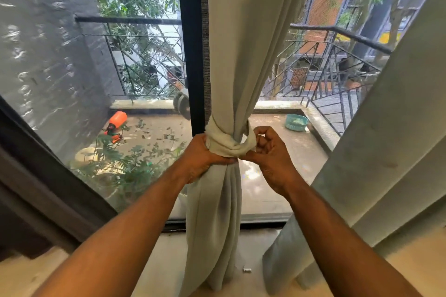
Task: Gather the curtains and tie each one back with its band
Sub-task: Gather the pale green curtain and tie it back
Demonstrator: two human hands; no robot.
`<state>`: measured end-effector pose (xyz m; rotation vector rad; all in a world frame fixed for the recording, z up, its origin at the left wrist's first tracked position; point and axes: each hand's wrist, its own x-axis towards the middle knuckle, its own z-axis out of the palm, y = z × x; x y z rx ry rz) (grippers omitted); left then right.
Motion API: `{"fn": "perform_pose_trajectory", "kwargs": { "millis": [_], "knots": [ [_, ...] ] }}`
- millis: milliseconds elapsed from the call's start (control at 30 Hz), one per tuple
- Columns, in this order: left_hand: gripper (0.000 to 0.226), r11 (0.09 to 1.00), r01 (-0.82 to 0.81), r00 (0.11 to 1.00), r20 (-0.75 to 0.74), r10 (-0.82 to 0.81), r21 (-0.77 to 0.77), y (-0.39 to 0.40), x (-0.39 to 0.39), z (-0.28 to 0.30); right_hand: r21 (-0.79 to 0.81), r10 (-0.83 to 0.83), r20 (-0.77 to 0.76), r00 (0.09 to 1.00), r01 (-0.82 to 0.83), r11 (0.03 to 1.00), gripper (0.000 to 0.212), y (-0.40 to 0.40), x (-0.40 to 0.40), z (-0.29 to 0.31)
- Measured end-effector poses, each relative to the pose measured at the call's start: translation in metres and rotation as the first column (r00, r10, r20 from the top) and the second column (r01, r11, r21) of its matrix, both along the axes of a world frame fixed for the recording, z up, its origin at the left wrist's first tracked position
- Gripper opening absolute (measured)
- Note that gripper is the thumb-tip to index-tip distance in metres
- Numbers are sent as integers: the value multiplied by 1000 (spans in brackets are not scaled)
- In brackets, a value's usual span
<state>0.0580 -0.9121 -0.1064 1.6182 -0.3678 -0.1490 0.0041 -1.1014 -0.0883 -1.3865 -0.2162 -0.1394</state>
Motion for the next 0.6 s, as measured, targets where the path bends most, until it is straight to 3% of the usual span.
{"fn": "perform_pose_trajectory", "kwargs": {
  "millis": [100, 233, 333, 600],
  "knots": [
    [51, 994, -45, 998, -48, 40, -99, -6, -5, 2, -14, -31, -39, 999, 30, 999, 45, -10, 7, -16],
    [64, 980, -115, 992, -75, 104, -163, -2, -3, 14, 9, -88, -161, 983, 90, 996, 38, -25, 12, -53],
    [69, 992, -93, 995, -54, 88, -89, -2, -4, 18, -6, -56, -212, 976, 56, 998, 35, -26, 20, -68],
    [51, 978, -179, 983, 63, 173, 102, -12, -20, 20, -115, -55, -242, 969, 28, 993, 29, -39, 35, -78]
  ]
}}
